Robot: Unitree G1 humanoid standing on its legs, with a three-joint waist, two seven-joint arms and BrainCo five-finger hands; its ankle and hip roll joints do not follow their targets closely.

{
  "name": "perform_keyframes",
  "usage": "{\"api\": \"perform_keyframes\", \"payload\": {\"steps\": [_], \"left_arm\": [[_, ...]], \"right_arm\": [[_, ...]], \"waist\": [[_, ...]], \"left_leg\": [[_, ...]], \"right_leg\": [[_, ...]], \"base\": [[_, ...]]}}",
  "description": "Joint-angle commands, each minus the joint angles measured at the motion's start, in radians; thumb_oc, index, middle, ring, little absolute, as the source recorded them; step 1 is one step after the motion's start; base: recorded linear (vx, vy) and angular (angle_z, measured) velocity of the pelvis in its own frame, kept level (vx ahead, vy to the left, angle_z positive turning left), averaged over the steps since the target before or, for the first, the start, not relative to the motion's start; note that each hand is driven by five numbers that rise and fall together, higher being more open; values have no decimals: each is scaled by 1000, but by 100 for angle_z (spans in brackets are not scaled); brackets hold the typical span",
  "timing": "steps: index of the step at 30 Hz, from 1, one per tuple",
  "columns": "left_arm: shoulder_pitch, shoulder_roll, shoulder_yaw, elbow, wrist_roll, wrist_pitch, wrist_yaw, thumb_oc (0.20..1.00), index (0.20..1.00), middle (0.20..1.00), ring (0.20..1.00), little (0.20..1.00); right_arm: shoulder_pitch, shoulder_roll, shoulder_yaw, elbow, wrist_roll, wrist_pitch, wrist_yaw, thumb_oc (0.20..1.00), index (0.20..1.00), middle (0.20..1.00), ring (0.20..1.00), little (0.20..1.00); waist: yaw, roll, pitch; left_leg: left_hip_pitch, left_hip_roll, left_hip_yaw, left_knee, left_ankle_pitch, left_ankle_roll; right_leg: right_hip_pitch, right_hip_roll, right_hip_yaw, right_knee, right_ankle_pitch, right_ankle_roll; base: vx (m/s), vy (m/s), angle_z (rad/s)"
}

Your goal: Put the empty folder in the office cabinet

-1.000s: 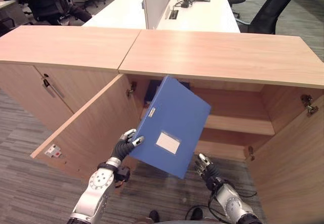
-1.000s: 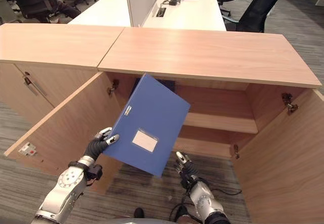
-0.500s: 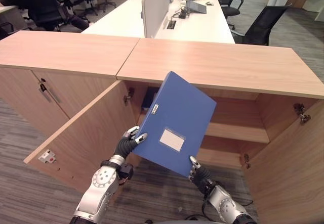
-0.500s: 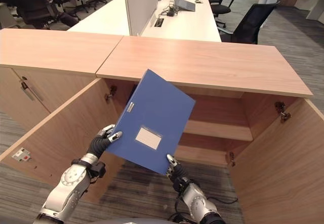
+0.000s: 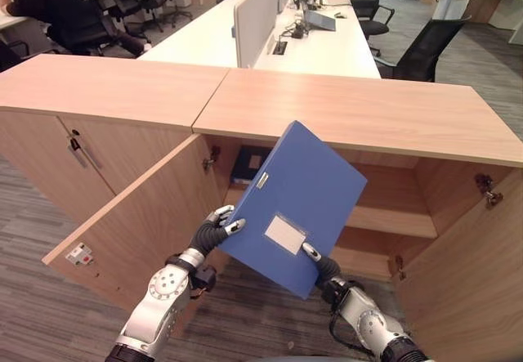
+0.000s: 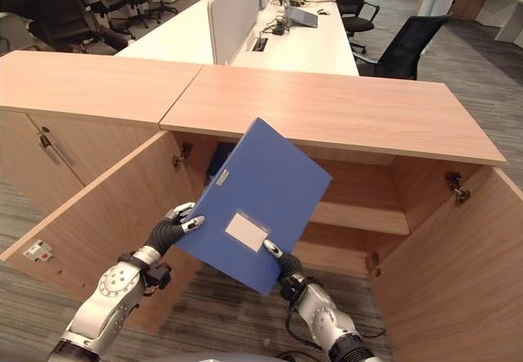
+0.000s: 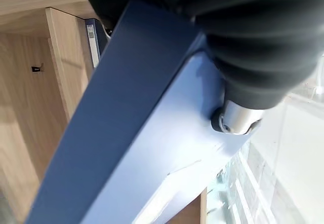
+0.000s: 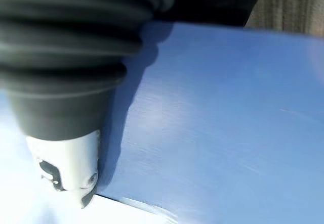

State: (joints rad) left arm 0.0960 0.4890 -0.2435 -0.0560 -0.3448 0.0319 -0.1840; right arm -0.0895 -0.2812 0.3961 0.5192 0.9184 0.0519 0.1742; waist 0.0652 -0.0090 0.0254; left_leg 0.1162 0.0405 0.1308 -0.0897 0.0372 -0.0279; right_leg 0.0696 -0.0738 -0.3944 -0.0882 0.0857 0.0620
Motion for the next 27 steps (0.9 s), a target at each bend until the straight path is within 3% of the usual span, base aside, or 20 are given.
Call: {"api": "perform_keyframes", "payload": {"steps": [1, 5, 6, 7, 11, 14, 24, 26, 27], "left_arm": [[-1, 65, -30, -105, 6, -46, -108, 200, 200, 200, 200, 200], [40, 136, -17, -134, -17, -36, -172, 200, 200, 200, 200, 200], [41, 139, -26, -133, -31, -33, -182, 200, 200, 200, 200, 200], [38, 140, -40, -128, -43, -30, -193, 200, 200, 200, 200, 200], [5, 119, -104, -100, -120, -13, -217, 200, 200, 200, 200, 200], [-47, 102, -210, -26, -223, 28, -248, 200, 200, 200, 200, 200], [-42, 34, -222, 37, -316, 27, -164, 200, 200, 200, 200, 200], [-39, 18, -221, 59, -316, 29, -146, 1000, 1000, 1000, 1000, 1000], [-39, 14, -218, 70, -309, 29, -128, 1000, 1000, 1000, 1000, 1000]], "right_arm": [[-143, 16, -13, -37, -42, -51, 43, 1000, 1000, 1000, 1000, 1000], [-189, -1, -40, -19, -26, -56, 53, 1000, 1000, 1000, 1000, 1000], [-192, 3, -43, -25, -13, -60, 57, 686, 686, 686, 686, 686], [-195, 11, -46, -28, 3, -66, 58, 200, 200, 200, 200, 200], [-182, 48, -48, -59, 57, -85, 62, 200, 200, 200, 200, 200], [-134, 115, -5, -81, 142, -78, 81, 200, 200, 200, 200, 200], [-35, 209, 72, -105, 277, -63, 113, 200, 200, 200, 200, 200], [-18, 218, 75, -103, 294, -61, 109, 200, 200, 200, 200, 200], [-12, 218, 75, -93, 299, -66, 99, 200, 200, 200, 200, 200]], "waist": [[18, -46, -6], [31, -48, -8], [31, -48, -8], [31, -49, -9], [23, -45, -7], [-6, -36, -9], [-33, -29, -12], [-37, -28, -13], [-38, -27, -12]], "left_leg": [[41, -39, 4, 2, -120, -3], [42, -37, 4, 2, -121, -3], [41, -37, 4, 2, -121, -3], [42, -37, 4, 2, -121, -2], [45, -36, 7, 2, -124, 0], [46, -37, 16, 2, -125, 3], [44, -39, 21, 2, -126, 3], [45, -39, 24, 2, -125, 3], [44, -38, 25, 2, -125, 2]], "right_leg": [[9, 2, 27, 1, -62, 52], [11, 3, 26, 1, -62, 53], [12, 4, 27, 1, -62, 53], [12, 4, 28, 1, -61, 54], [12, 5, 33, 1, -61, 54], [7, 9, 48, 1, -59, 54], [-1, 15, 58, 1, -58, 52], [-2, 16, 60, 1, -58, 52], [-2, 16, 61, 1, -57, 52]], "base": [[0, 0, 0], [0, 0, 0], [0, 0, 0], [0, 0, 0], [0, 0, 0], [5, 13, -3], [-2, 3, -4], [-1, 4, -5], [-3, 1, -3]]}}
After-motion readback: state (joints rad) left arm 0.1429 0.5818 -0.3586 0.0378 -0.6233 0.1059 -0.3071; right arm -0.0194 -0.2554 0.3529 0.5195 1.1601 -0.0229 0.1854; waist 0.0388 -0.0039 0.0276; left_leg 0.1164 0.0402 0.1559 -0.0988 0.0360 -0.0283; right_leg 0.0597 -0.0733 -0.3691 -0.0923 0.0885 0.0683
